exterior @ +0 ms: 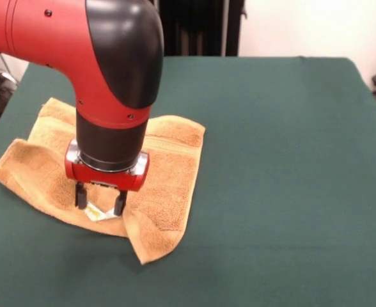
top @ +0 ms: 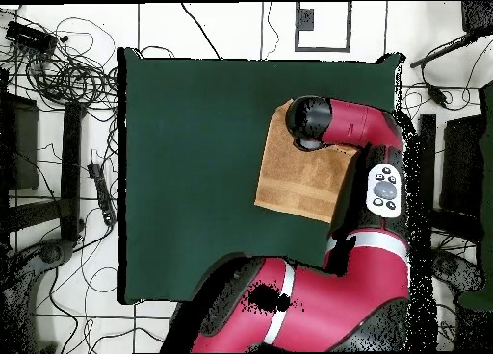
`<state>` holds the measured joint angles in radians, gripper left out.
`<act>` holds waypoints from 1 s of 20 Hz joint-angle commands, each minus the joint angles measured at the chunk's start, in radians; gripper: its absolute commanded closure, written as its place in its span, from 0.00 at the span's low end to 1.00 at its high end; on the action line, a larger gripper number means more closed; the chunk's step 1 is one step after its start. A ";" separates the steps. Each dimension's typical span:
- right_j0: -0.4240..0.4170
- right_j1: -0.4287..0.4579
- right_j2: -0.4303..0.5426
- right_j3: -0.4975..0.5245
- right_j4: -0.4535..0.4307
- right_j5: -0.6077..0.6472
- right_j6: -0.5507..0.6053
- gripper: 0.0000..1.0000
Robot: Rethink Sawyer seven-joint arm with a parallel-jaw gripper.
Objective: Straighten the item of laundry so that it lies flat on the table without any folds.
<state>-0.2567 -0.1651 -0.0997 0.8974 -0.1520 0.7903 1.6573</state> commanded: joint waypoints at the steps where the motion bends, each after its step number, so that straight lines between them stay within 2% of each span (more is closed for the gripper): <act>1: 0.057 0.010 0.148 -0.040 0.060 0.044 0.066 0.00; 8: 0.056 -0.008 0.144 0.001 0.066 0.015 0.077 0.00; 13: 0.049 -0.079 0.141 0.037 0.082 0.100 0.049 0.00; 16: 0.053 -0.095 0.135 0.038 0.103 0.147 0.076 0.00; 20: 0.058 -0.109 0.127 0.081 0.110 0.070 0.117 0.00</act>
<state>-0.2557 -0.2147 -0.0976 0.8708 -0.1038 0.8183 1.6573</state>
